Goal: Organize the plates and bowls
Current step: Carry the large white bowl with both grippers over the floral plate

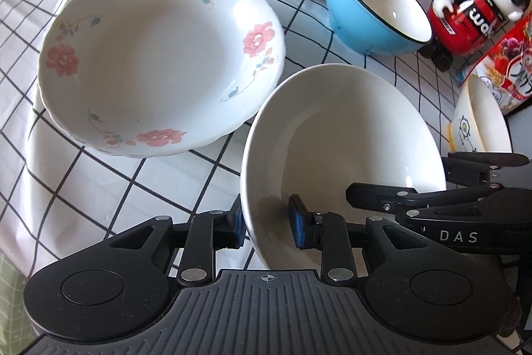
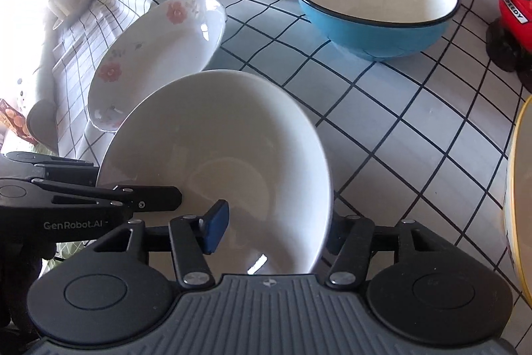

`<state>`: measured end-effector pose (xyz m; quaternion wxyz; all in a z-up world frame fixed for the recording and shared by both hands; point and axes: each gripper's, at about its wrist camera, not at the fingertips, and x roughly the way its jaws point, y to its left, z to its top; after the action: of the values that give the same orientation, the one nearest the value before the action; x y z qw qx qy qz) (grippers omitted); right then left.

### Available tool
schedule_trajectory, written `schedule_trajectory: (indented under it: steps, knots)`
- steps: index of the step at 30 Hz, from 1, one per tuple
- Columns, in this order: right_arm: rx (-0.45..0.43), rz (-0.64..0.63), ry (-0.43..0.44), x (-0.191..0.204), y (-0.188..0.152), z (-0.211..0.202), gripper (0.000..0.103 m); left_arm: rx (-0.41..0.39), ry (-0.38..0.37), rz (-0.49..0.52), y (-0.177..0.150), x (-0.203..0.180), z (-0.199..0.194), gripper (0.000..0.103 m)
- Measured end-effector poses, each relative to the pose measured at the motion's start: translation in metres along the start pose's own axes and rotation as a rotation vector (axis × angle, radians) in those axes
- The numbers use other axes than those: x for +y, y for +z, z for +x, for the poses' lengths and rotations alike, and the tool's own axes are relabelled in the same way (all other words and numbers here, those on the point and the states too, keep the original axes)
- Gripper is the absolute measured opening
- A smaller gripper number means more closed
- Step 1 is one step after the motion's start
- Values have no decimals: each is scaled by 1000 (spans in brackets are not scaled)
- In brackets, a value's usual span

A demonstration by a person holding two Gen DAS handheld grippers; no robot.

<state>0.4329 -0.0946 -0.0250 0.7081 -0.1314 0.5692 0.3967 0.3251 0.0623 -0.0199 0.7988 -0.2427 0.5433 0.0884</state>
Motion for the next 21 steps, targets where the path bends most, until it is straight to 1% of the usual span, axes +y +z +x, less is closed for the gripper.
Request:
schedule_trajectory:
  steps: [4,8,14,17,21]
  knots:
    - [-13,14,-14,1,-4,-3,58,2,19,6,0,-3,1,33]
    - [-30,55,-40,3,-6,-3,58,27,43,-7,1,-6,1,34]
    - [-65,88,-44,8,-10,-18,57,32,15,-15,-4,-4,-7,33]
    - [-105,87,-52,16,-1,-35,57,2,-7,-2,2,-3,-25,33]
    - [-175,58,-20,34,31,-61,57,-44,-39,-19,25,13,-59,33]
